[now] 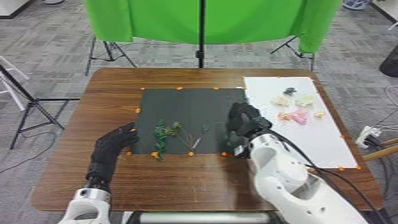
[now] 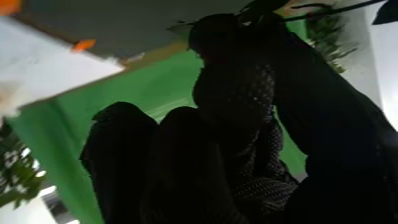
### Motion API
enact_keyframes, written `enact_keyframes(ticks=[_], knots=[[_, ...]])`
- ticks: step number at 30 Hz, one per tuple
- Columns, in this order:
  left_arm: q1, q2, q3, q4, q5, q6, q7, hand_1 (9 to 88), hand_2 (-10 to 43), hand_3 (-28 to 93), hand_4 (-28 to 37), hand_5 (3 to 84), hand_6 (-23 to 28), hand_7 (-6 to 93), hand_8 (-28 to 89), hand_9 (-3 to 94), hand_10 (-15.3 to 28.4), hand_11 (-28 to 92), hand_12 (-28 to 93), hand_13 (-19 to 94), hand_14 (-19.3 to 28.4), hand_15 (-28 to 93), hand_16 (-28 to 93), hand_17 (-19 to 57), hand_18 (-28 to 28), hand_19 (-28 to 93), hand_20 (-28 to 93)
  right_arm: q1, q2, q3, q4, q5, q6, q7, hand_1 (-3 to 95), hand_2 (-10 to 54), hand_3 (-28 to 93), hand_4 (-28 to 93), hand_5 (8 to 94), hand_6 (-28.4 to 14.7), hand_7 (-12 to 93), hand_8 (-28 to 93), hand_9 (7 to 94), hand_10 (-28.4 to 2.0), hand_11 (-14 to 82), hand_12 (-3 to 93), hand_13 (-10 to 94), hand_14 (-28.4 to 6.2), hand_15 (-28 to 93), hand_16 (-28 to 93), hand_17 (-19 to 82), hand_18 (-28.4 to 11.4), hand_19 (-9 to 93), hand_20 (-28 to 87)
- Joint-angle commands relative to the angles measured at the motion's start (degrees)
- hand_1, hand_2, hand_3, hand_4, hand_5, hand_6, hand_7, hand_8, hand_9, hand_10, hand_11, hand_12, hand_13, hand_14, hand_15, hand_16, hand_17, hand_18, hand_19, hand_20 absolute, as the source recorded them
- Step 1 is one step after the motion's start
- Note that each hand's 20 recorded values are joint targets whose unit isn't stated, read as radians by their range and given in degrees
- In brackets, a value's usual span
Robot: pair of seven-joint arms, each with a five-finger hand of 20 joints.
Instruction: Arrange flowers
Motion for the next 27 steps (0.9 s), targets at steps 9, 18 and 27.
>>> enact_keyframes(ticks=[9, 18, 27], knots=[[-0.4, 0.05, -0.38, 1.69, 0.55, -5.76, 1.16, 22.6, -2.1, 68, -24.3, 45.1, 5.5, 9.7, -6, 43.6, 13.5, 21, 12, 33, 18.4, 33, -4, 0.1, 14.5, 16, 18, -2.0, 0.7, 0.0, 3.1, -1.0, 2.7, -2.0, 52.3, -9.5, 54, 2, 79.1, -2.5, 41, 22, 91.5, -9.1, 54.3, 25.6, 94, -1.7, 72, 30, 76, -9.8, 93, 67], [-0.8, 0.03, -0.35, 1.84, 1.12, -6.22, 1.18, 22.4, -2.5, 68, -23.9, 44.9, 5.6, 9.4, -6, 43.3, 13.4, 20, 12, 33, 18.5, 32, -3, 0.0, 14.5, 15, 19, -1.7, 1.1, 0.3, 2.9, -0.9, 2.3, -2.5, 74.8, -9.5, -28, 51, 78.1, -2.8, 41, 20, 90.7, -9.4, 54.5, 25.9, 94, -1.8, 71, 31, 75, -10.0, 93, 67], [-0.2, -0.36, -0.47, 1.60, 1.15, -5.99, 0.83, 22.4, -3.8, 69, -24.5, 44.9, 5.5, 9.3, -6, 43.2, 13.4, 20, 12, 33, 18.6, 32, -2, -0.1, 14.6, 15, 19, -1.2, 2.1, 0.6, 2.5, -1.6, 2.8, -3.5, 65.4, -9.5, -21, 55, 77.2, -2.9, 43, 6, 89.8, -9.6, 55.1, 25.6, 94, -2.1, 70, 33, 74, -10.4, 93, 68]])
